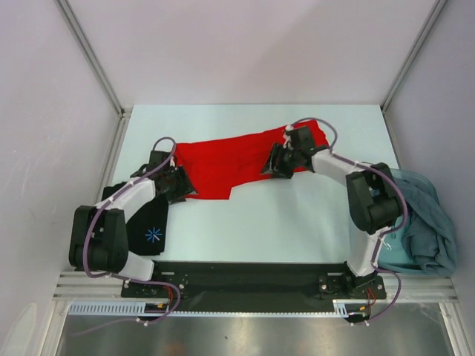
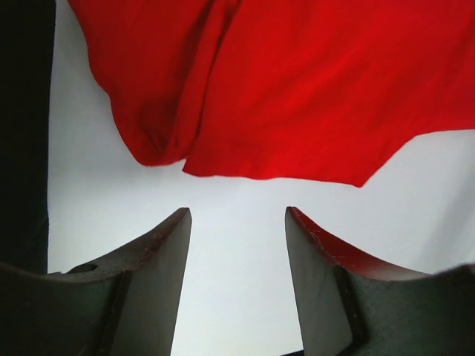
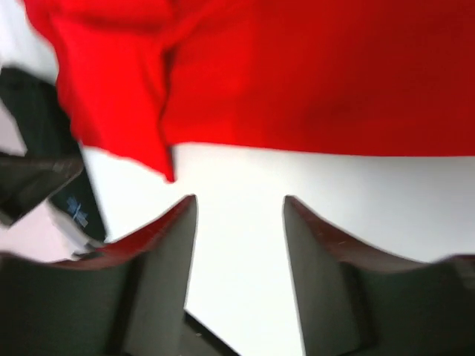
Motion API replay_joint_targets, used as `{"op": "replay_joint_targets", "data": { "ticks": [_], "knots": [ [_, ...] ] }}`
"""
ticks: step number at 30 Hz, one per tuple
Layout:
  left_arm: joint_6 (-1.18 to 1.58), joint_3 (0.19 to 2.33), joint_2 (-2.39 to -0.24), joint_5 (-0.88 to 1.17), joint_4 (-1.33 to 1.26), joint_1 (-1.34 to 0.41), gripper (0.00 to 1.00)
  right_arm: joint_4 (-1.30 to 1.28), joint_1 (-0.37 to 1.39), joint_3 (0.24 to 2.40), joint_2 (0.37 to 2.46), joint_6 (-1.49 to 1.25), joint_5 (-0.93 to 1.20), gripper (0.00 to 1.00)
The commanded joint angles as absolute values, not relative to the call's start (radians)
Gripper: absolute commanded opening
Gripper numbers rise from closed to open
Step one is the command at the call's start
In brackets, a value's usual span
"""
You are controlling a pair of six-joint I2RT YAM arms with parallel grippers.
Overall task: Fold and stack the t-shirts
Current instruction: Fold the tshirt
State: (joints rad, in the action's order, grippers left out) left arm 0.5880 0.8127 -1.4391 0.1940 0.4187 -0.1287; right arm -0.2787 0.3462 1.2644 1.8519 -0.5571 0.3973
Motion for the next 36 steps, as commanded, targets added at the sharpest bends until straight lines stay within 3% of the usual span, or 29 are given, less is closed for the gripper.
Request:
{"op": "replay_joint_targets", "data": {
  "ticks": [1,6,18,36],
  "knots": [
    [0.548,0.822,-1.468,0.175,0.339,-0.135,0.59,-0.075,0.408,1.221,1.902,-0.695,0.551,0.52],
    [0.531,0.834,-1.520,0.115,0.324,-0.133,0.59,-0.011,0.521,1.219,1.948,-0.741,0.546,0.51],
    [0.518,0.857,-1.562,0.112,0.290,-0.124,0.46,0.049,0.600,1.262,2.086,-0.833,0.523,0.53],
    [0.667,0.847,-1.537,0.178,0.356,-0.123,0.50,0.009,0.644,1.322,2.141,-0.841,0.506,0.49]
  ]
}}
